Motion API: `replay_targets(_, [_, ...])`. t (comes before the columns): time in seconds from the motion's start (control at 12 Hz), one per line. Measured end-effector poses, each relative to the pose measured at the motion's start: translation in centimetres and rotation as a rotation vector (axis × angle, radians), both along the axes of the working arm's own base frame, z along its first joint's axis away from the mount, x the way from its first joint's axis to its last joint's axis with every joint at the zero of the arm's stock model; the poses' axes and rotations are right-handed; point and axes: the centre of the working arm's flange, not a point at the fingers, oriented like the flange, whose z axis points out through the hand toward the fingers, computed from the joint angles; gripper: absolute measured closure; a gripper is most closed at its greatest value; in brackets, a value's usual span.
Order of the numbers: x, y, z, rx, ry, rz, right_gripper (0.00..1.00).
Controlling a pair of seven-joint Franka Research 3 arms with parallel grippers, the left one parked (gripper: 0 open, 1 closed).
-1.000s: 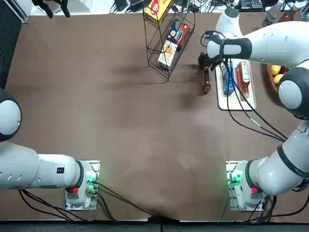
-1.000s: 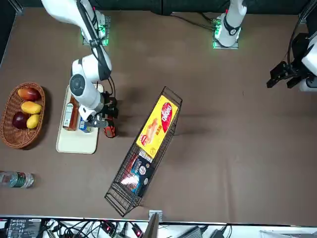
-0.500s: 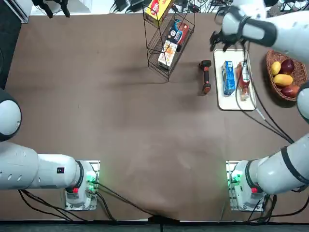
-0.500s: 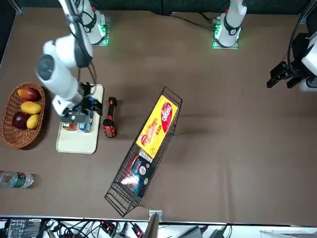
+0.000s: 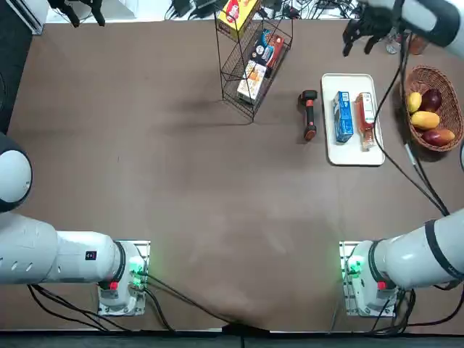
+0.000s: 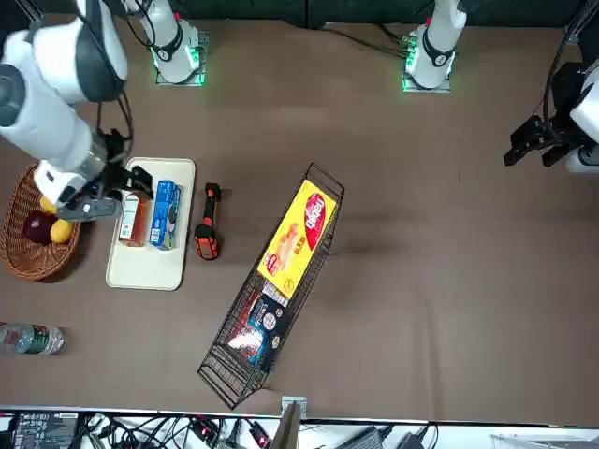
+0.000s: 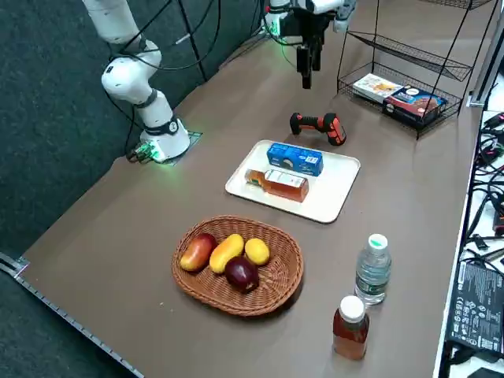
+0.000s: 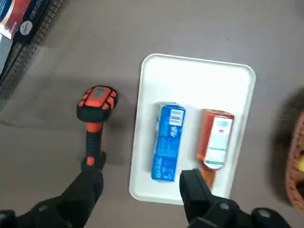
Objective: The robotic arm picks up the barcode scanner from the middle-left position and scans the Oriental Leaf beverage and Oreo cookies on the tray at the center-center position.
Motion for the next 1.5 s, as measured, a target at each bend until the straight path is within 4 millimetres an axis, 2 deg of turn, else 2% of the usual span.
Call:
replay_targets(0.08, [0.1, -1.0, 1.4, -0.003, 0.013, 0.017, 0.0])
replay_targets(0.17, [0.4, -3.1, 4.3, -0.008, 0.02, 0.039, 0.0])
replay_targets(0.42, [0.5, -5.7, 7.5, -0.024, 0.016, 0.024, 0.0])
replay_targets(0.83, [-0.6, -8.3, 10.3, -0.025, -0.007, -0.012, 0.0])
replay_targets(1.17, [-2.5, -10.0, 12.5, -0.017, -0.011, -0.039, 0.0])
replay_targets(1.5, [-4.7, -9.8, 14.5, -0.017, -0.015, -0.037, 0.0])
